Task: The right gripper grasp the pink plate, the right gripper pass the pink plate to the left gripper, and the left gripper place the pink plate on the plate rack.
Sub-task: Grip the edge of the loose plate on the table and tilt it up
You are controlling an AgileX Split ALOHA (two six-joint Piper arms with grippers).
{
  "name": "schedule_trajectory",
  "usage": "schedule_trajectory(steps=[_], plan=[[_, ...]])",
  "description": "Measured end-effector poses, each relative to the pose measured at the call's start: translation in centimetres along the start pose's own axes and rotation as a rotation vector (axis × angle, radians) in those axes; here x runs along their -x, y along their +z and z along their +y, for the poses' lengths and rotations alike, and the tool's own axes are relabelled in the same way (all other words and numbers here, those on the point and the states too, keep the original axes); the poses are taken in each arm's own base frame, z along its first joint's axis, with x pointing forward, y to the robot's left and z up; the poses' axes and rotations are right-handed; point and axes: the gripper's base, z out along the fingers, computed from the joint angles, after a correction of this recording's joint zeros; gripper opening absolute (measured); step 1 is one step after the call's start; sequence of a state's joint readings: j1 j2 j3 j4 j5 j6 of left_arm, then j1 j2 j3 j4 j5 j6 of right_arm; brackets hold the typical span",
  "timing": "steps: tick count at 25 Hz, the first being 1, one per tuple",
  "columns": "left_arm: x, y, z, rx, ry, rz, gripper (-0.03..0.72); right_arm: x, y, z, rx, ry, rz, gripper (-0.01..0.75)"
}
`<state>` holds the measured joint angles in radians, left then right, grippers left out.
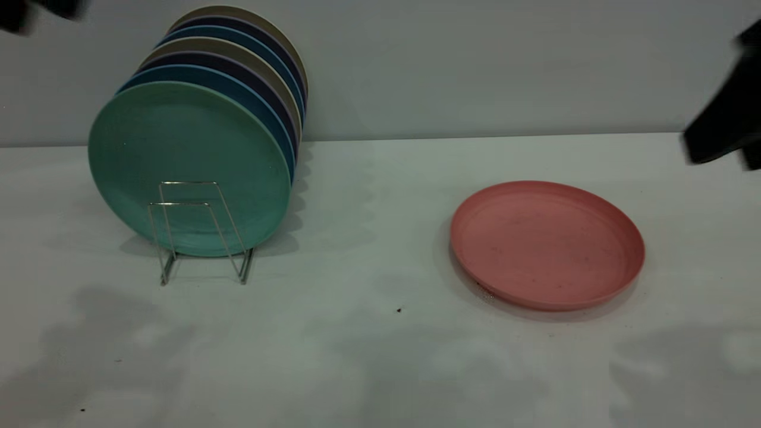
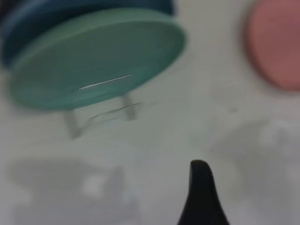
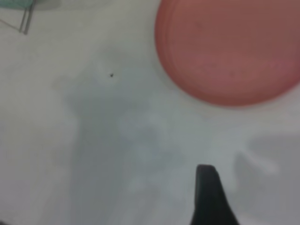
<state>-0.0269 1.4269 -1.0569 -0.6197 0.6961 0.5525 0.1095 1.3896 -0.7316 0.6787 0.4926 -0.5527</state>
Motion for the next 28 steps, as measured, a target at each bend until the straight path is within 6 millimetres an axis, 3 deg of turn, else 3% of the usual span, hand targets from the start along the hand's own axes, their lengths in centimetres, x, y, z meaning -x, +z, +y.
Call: schedule_trajectory(steps=[4, 7, 18, 22, 28], plan=[[1.2, 4.1, -0.8, -0.152, 0.012, -0.002, 0.553, 1.2, 4.0, -2.2, -0.023, 0.047, 0.048, 0.482], [1.9, 7.2, -2.5, -0.212, 0.077, 0.026, 0.553, 2.5, 6.2, -4.7, -0.033, 0.096, 0.068, 0.482], [1.9, 20.4, -7.9, -0.225, 0.25, 0.146, 0.553, 4.9, 13.6, -13.7, 0.1, 0.235, 0.189, 0.481], [1.1, 22.4, -9.1, -0.208, 0.287, 0.144, 0.553, 4.5, 16.3, -15.4, 0.132, 0.282, 0.213, 0.481], [1.0, 22.6, -9.7, -0.211, 0.303, 0.14, 0.553, 3.8, 19.3, -16.5, 0.18, 0.326, 0.231, 0.48]])
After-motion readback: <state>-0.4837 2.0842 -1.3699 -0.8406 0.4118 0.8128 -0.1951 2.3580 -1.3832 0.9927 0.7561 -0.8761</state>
